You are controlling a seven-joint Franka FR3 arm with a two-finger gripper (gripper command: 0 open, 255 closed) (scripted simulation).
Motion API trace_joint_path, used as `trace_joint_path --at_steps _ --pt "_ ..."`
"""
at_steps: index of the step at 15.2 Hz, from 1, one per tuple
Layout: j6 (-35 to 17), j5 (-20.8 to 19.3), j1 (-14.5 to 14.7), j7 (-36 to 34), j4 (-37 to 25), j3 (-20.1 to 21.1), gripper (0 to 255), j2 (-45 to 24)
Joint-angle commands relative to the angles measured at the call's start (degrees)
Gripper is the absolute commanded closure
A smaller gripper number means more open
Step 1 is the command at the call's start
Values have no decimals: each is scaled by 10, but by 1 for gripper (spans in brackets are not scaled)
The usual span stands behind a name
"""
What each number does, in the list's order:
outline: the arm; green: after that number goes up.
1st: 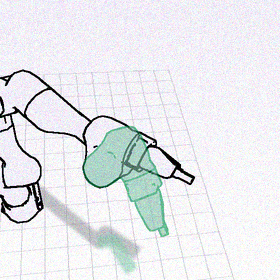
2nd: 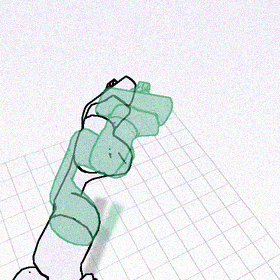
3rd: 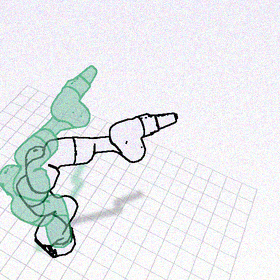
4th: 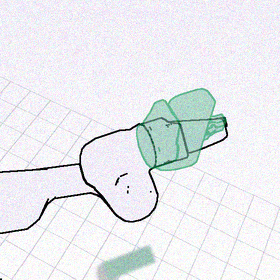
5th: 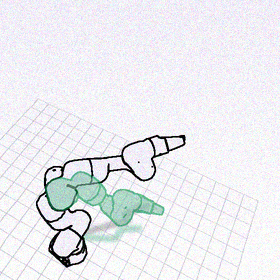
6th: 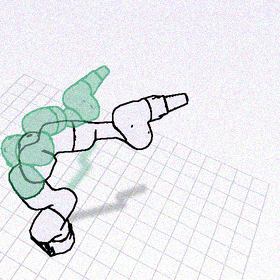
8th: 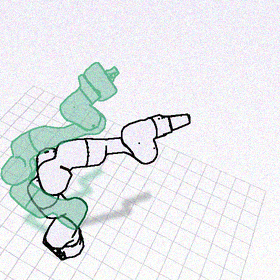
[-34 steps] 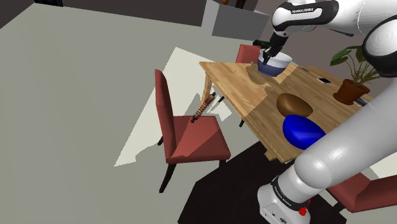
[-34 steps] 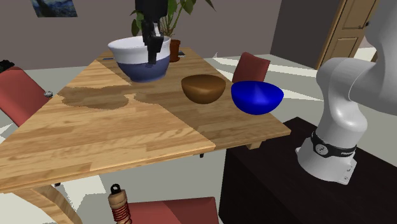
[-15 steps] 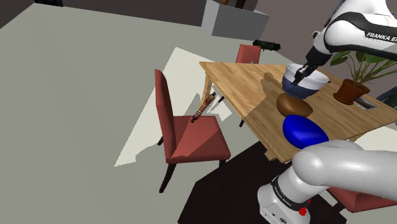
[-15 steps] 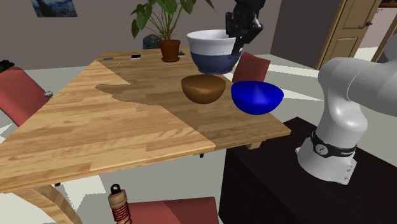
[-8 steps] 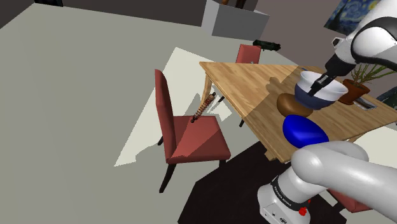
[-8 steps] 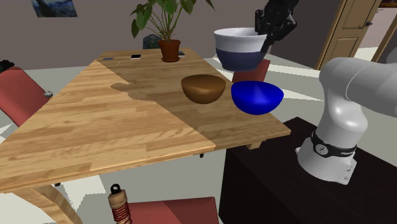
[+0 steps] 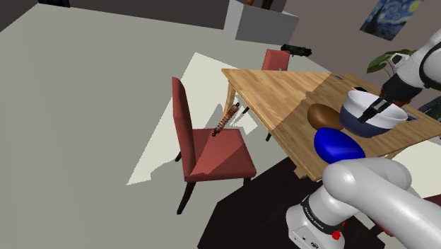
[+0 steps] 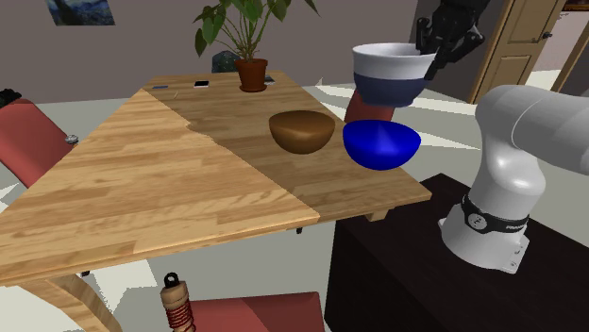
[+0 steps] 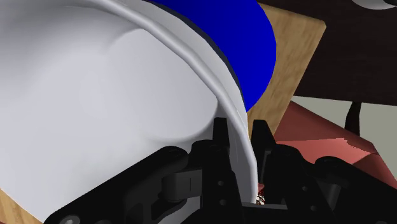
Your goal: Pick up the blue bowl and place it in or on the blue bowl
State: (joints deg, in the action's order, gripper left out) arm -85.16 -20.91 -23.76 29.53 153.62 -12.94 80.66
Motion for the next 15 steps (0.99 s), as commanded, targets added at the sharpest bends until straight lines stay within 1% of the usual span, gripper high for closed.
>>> trace_joint_path --at_steps 1,15 --pt "-3 -5 -4 2 17 -4 255 15" --pt "-53 -41 -30 -1 143 -42 255 89"
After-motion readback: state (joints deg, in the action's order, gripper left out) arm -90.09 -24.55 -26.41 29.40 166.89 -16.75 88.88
